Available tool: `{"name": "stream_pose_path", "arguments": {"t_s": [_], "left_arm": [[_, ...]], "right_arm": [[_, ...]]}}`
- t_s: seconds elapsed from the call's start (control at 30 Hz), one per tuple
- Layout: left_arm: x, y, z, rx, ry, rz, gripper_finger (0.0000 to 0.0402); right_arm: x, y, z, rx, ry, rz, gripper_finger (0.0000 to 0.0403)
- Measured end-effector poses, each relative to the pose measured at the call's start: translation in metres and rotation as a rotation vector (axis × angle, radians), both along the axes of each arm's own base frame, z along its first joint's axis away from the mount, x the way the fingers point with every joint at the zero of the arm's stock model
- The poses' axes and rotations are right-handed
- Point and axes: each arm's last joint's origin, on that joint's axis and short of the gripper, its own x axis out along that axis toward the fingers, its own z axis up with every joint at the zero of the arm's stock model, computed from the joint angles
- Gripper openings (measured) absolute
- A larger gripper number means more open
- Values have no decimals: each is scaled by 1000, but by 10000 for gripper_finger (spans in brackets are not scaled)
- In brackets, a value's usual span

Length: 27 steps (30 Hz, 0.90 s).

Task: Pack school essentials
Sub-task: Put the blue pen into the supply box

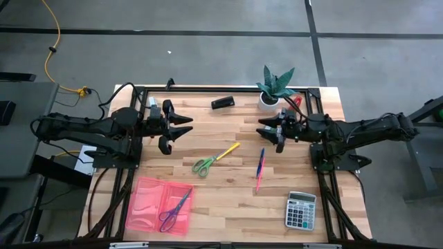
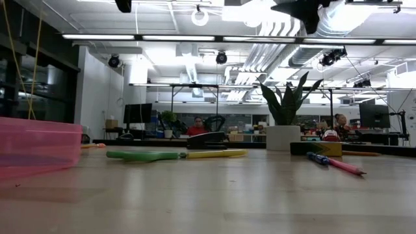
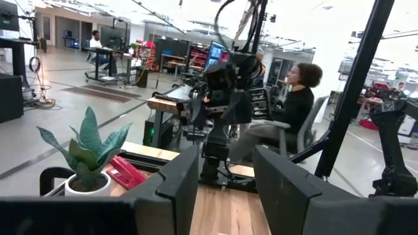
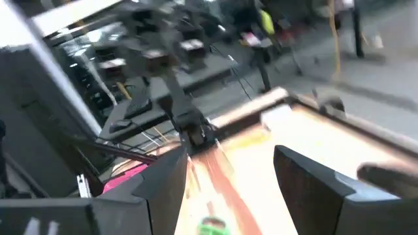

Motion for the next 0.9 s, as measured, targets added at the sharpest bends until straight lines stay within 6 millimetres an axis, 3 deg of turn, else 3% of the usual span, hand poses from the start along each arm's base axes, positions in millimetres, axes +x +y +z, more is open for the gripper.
{"name": "stream_pose_path", "arguments": {"t_s": [0.17,0.3,0.47,0.9], "left_arm": [[0,0,0,0,1,0,136],[0,0,0,1,1,0,136],[0,0,0,3,2,1,136],[0,0,0,3,3,2,136]], "right_arm": [[6,0,-32,294,216,-79,222],[16,4,-66,600,521,-162,222],[24,4,-102,688,882,-428,222],[61,-4,-161,880,946,-613,222]]}}
